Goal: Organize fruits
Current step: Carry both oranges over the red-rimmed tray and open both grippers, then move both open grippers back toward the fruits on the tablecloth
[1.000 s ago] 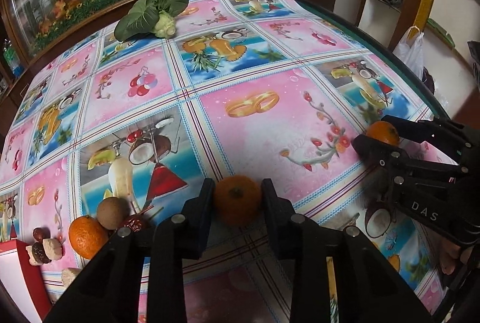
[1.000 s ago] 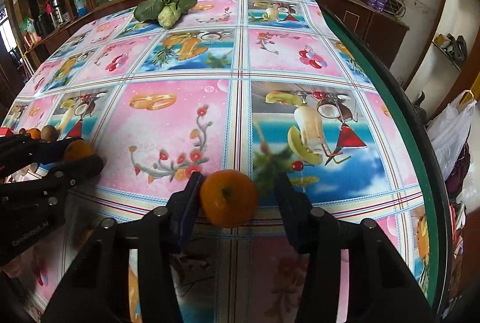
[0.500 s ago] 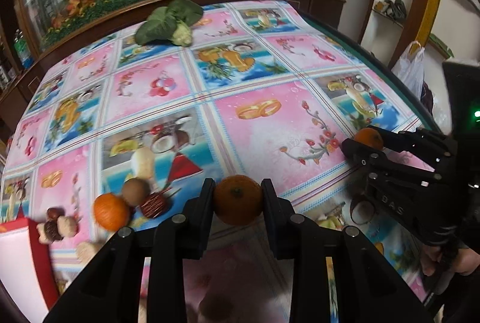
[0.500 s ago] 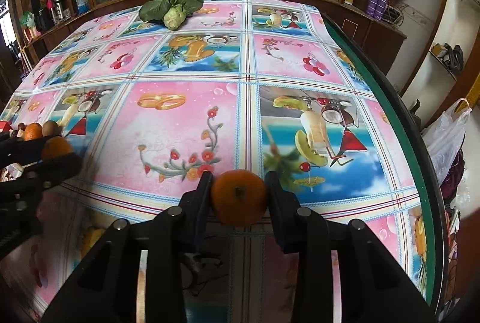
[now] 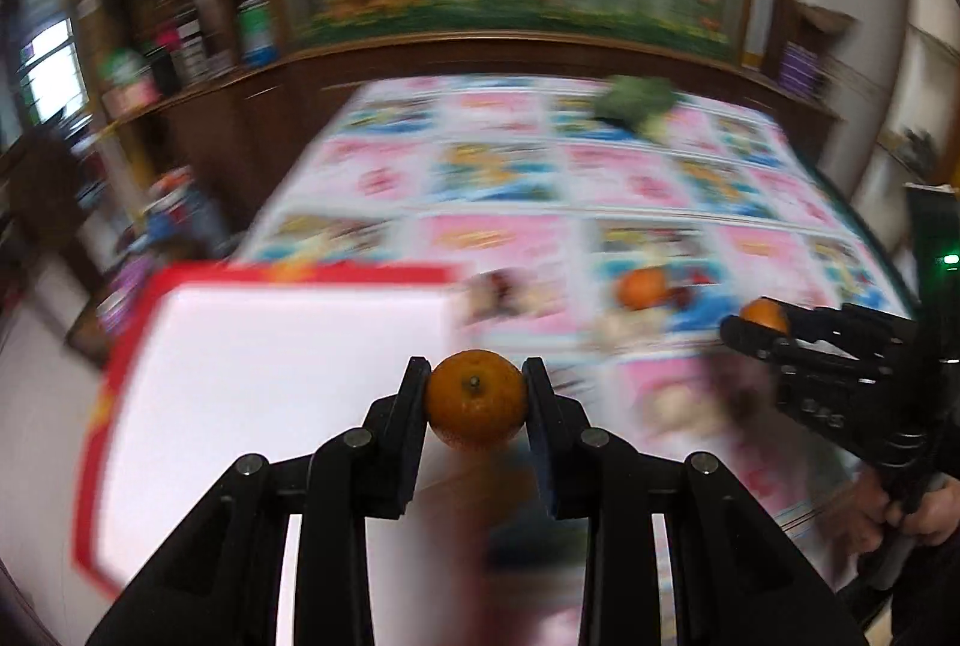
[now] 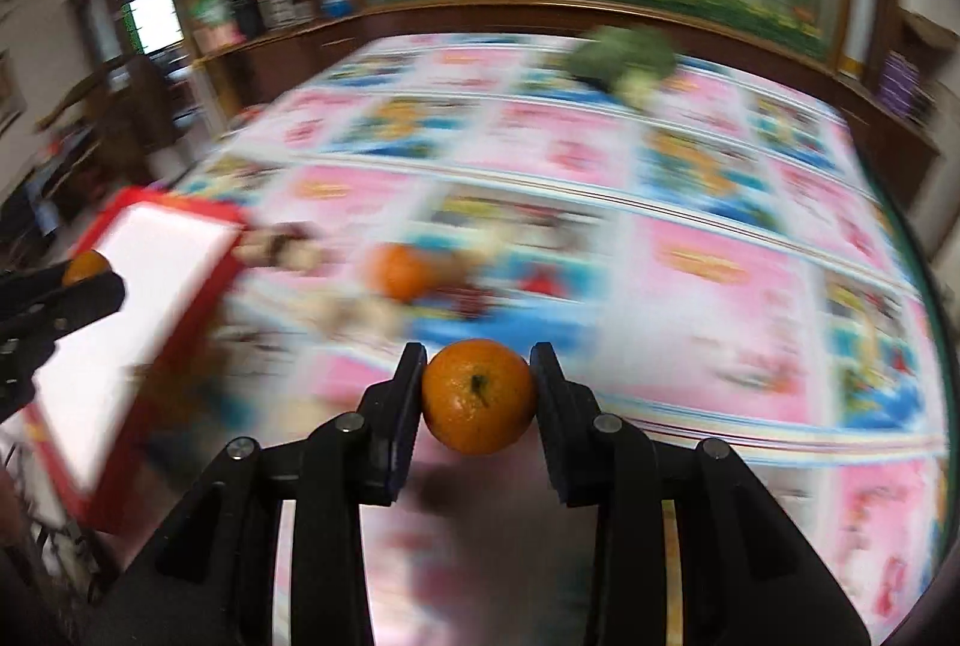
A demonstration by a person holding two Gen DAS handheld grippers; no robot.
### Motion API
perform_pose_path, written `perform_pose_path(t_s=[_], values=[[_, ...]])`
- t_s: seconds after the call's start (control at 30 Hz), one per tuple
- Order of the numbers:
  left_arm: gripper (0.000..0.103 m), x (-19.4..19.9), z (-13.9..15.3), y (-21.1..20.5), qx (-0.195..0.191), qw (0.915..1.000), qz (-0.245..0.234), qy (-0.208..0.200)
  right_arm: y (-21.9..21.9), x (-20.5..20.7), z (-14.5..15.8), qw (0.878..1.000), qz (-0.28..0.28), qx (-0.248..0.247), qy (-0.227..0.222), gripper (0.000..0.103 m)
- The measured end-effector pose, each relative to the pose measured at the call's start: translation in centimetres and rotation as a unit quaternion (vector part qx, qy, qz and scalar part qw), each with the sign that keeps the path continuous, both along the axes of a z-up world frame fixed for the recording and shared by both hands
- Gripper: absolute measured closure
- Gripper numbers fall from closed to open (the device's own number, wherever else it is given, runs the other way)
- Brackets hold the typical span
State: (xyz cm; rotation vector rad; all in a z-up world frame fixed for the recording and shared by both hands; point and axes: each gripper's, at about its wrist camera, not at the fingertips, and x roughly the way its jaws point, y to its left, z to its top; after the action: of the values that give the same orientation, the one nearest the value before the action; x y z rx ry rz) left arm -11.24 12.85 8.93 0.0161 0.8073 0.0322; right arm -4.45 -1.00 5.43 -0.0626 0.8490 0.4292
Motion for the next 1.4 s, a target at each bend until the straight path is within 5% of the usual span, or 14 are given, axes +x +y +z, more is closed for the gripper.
perform_pose_path(t_s=[0.33,0.57,0.67,0.73,0.77,0.9,1.1,1.4], values=[[0.073,-3.8,-3.6,9.3,0.045,0.9921,0.107,0.046,16.0,-6.6,1.0,0.983,0.181,0.015,0.007,0.065],[0.071,-4.8,-5.3,11.0,0.053,0.9867,0.137,0.070,20.4,-8.2,-1.5,0.974,0.215,-0.015,0.070,0.065],[0.061,-5.1,-5.4,11.1,0.072,0.9839,0.149,0.068,20.5,-8.7,-1.7,0.974,0.216,-0.029,0.067,0.062],[0.044,-5.4,-5.1,11.1,0.091,0.9810,0.160,0.062,20.8,-9.0,-1.6,0.971,0.225,-0.045,0.067,0.049],[0.042,-5.5,-4.9,11.0,0.098,0.9798,0.165,0.057,20.7,-9.0,-1.4,0.971,0.226,-0.049,0.059,0.041],[0.034,-5.7,-3.6,10.0,0.121,0.9776,0.169,0.033,18.2,-9.6,1.1,0.976,0.214,-0.029,-0.005,0.039],[0.033,-5.6,-2.3,7.8,0.142,0.9780,0.152,0.015,13.8,-9.2,3.6,0.983,0.165,-0.017,-0.075,0.028],[0.032,-4.9,-1.2,3.8,0.161,0.9804,0.114,0.006,7.6,-7.6,4.6,0.991,0.104,0.002,-0.088,0.027]])
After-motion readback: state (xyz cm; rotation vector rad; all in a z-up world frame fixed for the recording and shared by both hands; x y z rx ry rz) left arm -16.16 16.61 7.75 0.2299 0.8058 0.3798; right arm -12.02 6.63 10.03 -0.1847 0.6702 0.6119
